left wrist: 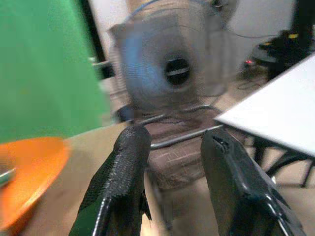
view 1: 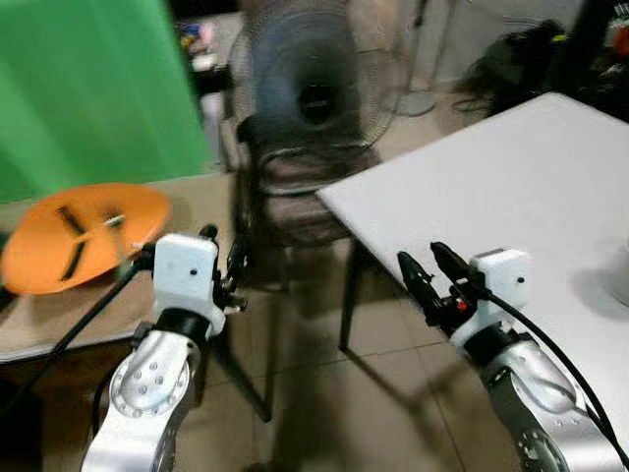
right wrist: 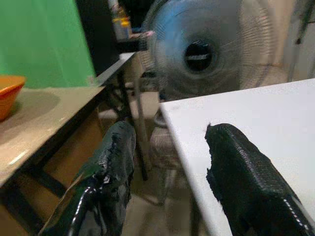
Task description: Setting the table
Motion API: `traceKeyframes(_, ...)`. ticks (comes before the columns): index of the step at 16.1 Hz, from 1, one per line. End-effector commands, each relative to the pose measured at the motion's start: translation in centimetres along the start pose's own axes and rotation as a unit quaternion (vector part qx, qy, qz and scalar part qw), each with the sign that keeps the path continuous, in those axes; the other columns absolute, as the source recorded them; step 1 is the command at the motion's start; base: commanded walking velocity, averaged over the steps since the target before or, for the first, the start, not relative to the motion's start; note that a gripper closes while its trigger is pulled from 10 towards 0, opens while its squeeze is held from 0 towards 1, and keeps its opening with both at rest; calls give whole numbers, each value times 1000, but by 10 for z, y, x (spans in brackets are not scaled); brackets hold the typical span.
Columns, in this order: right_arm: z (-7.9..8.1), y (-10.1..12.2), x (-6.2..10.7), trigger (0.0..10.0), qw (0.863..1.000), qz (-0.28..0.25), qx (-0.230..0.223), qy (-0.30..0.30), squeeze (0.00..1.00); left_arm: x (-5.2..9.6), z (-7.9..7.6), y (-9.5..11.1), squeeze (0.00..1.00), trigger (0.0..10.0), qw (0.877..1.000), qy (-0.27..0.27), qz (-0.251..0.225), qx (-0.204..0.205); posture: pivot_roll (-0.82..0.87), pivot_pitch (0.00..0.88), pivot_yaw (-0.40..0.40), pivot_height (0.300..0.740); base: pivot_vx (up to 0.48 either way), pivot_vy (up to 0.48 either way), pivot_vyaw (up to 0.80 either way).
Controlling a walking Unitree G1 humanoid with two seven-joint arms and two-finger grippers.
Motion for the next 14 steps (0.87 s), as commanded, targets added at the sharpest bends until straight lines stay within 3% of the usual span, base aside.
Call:
traceKeyframes(1, 4, -3, -1, 10000, 1000, 6, -12, 9, 0, 3, 4, -3, 0, 10000, 1000, 7, 9, -2, -19, 77, 35, 740, 0, 289, 800)
traceKeyframes(6, -1, -7, -2, 10000, 998, 8, -55, -16, 0, 0, 6, 3, 0, 10000, 1000, 4, 2, -7, -14, 73, 39, 740, 0, 290, 0)
traceKeyframes(10, -4, -11, -5, 10000, 998, 18, -56, -31, 0, -2, 6, 3, 0, 10000, 1000, 1, 2, -8, -16, 60, 42, 740, 0, 289, 0)
traceKeyframes(14, -2, -9, -10, 10000, 998, 13, -54, -18, 0, -5, 8, -1, 0, 10000, 1000, 10, 13, -10, -15, 46, 40, 740, 0, 0, 0)
Point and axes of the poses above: a point about 5 cm out from each wrist's last joint towards the gripper, its own x axis pointing back from the gripper into the wrist, its own y axis along the axis of the wrist's last joint, z = x × y, the point moved 2 cm from there along -x, pointing out of the wrist towards the gripper, and after that the axes turned 10 degrees about -x, right-handed, at the moved point
